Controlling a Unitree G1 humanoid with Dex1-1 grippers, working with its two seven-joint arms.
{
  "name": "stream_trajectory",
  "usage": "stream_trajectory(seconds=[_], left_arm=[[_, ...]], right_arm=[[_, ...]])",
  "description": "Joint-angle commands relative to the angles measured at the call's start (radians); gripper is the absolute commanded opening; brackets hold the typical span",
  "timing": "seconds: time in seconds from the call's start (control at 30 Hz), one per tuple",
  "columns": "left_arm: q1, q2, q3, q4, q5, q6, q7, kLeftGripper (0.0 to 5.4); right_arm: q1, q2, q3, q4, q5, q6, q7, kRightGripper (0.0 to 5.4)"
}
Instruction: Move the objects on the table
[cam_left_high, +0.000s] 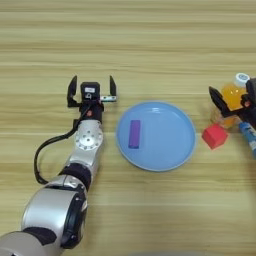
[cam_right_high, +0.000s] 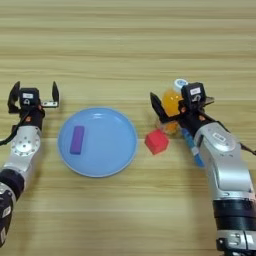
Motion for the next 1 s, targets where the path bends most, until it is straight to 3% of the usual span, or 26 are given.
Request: stream_trajectory(seconds=[0.03,0.57,1.0], left_arm=[[-0.013,-0.006,-0.002,0.001,0.011,0.008,0.006,5.4],[-0.013,-0.005,-0.002,0.0,0.011,0.008,0.006,5.4],[-0.013,-0.003,-0.014,0.0,0.034,0.005,0.024,5.4]], right_arm=[[-0.024,0.005,0.003,0.018,-0.002,-0.009,0.003,5.39],[-0.035,0.01,0.0,0.042,0.005,-0.009,0.007,3.59],[-0.041,0.012,0.0,0.044,0.006,-0.01,0.008,3.51]])
